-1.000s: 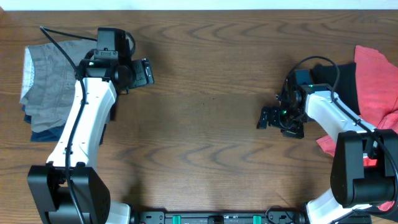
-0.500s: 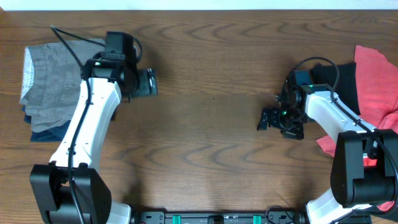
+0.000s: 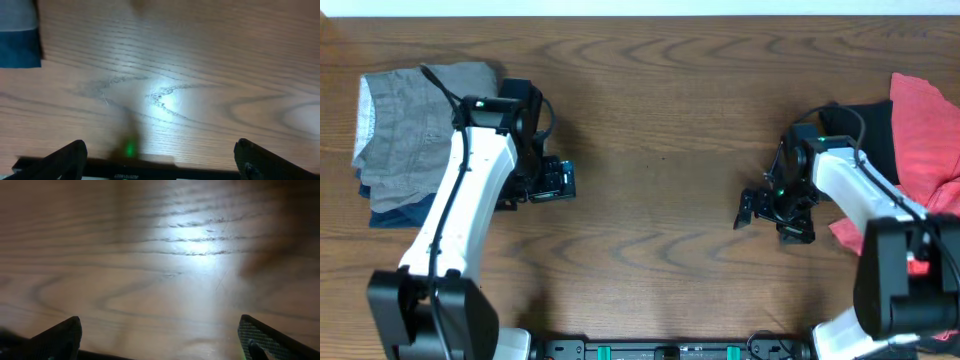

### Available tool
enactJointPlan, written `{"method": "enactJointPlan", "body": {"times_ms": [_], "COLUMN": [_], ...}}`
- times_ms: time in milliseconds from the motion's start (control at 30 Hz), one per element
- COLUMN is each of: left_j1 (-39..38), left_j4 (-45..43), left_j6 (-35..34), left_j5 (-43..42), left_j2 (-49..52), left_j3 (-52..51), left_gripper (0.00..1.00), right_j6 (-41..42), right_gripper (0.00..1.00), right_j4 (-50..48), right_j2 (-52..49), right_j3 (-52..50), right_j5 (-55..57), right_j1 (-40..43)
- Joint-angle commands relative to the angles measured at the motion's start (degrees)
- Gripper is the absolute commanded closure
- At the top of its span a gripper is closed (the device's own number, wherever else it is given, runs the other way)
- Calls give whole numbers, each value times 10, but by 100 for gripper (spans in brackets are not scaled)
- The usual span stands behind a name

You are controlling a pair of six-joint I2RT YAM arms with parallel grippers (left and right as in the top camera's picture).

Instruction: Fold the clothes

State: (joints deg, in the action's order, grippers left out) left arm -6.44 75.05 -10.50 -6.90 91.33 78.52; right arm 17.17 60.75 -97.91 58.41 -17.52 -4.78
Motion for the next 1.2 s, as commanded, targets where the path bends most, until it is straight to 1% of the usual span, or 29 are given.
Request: {"method": "enactJointPlan", "body": {"times_ms": [0, 67, 200, 367, 433, 567, 633, 733, 867, 1033, 1167], "left_j1": [-20, -36, -76, -115, -118, -118, -118, -118, -118, -118, -118], "left_j4": [-8, -28, -65, -126, -148, -171, -178, -179, -171, -171, -171], "left_j6": [0, 4, 3, 4, 4, 4, 4, -5, -10, -10, -10], "left_j5": [-3, 0, 38, 81, 82, 81, 64, 54, 54, 50, 50], "left_j2": [-83, -128, -226, -355, -405, -483, -514, -542, -547, -539, -539], "left_j3": [-2, -14, -43, -108, -139, -202, -228, -253, -271, -271, -271], "left_gripper": [5, 5, 5, 5, 5, 4, 4, 4, 2, 2, 2], "right_j6": [8, 23, 45, 63, 69, 71, 70, 71, 70, 70, 70], "right_gripper": [1, 1, 1, 1, 1, 1, 1, 1, 1, 1, 1], "right_j4": [-16, -37, -64, -73, -72, -71, -66, -50, -23, 25, 36], "right_j2": [82, 124, 205, 313, 360, 433, 465, 504, 537, 542, 542], "right_j3": [0, -1, -1, -2, -2, -2, -2, -2, -2, -2, -2], "right_j5": [15, 40, 73, 163, 192, 211, 219, 234, 258, 265, 265], "right_j1": [2, -5, -27, -78, -101, -128, -133, -133, -133, -133, -133]}}
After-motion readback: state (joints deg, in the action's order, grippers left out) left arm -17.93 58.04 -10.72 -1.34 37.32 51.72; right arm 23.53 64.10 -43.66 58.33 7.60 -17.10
